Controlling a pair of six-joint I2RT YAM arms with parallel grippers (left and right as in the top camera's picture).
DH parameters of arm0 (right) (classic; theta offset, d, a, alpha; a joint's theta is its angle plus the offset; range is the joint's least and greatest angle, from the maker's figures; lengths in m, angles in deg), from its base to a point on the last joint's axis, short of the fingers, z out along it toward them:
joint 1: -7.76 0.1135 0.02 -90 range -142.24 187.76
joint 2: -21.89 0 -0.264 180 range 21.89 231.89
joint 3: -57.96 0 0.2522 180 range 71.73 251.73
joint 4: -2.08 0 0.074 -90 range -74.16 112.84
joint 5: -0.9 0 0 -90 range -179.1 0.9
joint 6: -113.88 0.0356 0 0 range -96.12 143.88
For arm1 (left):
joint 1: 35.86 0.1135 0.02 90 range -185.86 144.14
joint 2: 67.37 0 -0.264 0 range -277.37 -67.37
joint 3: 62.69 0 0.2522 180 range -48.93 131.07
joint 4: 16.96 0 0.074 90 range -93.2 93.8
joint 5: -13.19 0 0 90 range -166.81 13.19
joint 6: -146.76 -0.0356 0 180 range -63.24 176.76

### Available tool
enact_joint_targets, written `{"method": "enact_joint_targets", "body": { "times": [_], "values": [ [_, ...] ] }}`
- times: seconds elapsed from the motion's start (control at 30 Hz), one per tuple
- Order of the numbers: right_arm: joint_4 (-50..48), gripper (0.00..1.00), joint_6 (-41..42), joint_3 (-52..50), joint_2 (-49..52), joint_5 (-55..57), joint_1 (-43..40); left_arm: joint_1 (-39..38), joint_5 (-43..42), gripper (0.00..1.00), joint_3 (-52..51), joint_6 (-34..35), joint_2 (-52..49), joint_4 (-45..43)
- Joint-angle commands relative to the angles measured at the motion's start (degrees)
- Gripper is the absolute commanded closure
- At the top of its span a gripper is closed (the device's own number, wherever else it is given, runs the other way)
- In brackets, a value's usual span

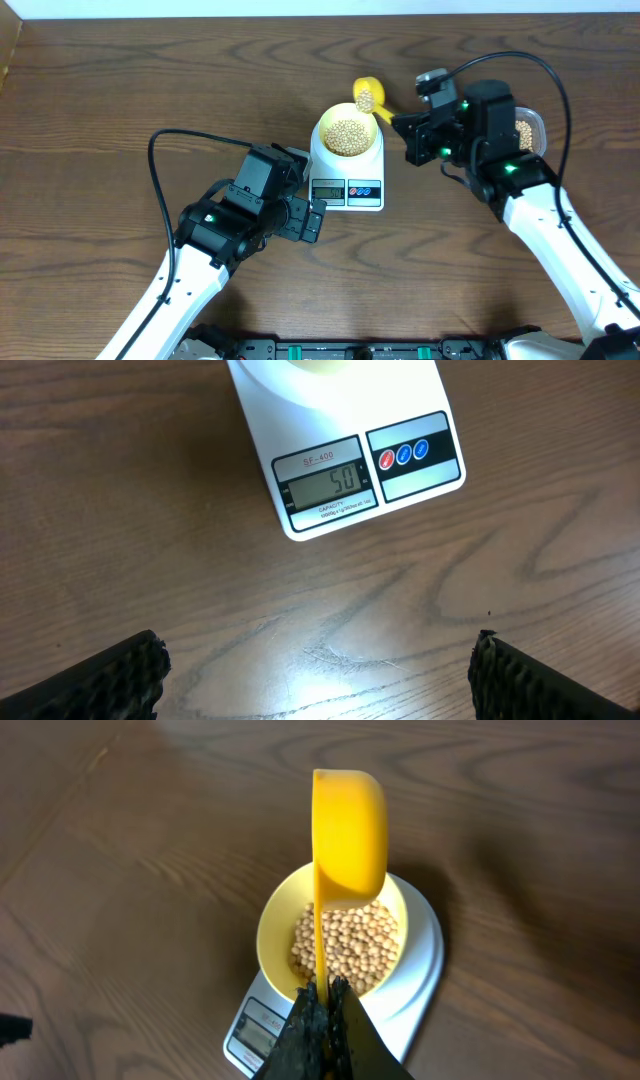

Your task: Scoop item into bowl and weigh 50g on scale

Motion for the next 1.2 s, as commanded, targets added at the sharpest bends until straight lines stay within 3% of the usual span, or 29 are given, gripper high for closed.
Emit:
{"method": "enact_joint_targets", "body": {
  "times": [0.0, 0.63, 1.17],
  "values": [
    [1.2, 0.99, 6.01, 0.2, -1.55, -0.35, -1.14, 0.28, 0.13, 0.02, 0.07, -0.96, 0.0, 0.2],
    [5.07, 0.99, 15.13, 0.2, -6.84, -0.52, -7.78, 0.28, 0.13, 0.02, 0.07, -0.96, 0.0, 0.2],
    [20.72, 0.99, 16.59, 0.2, -12.04, 1.86, -20.9, 0.28, 0.13, 0.02, 0.07, -0.96, 0.0, 0.2]
  ]
}}
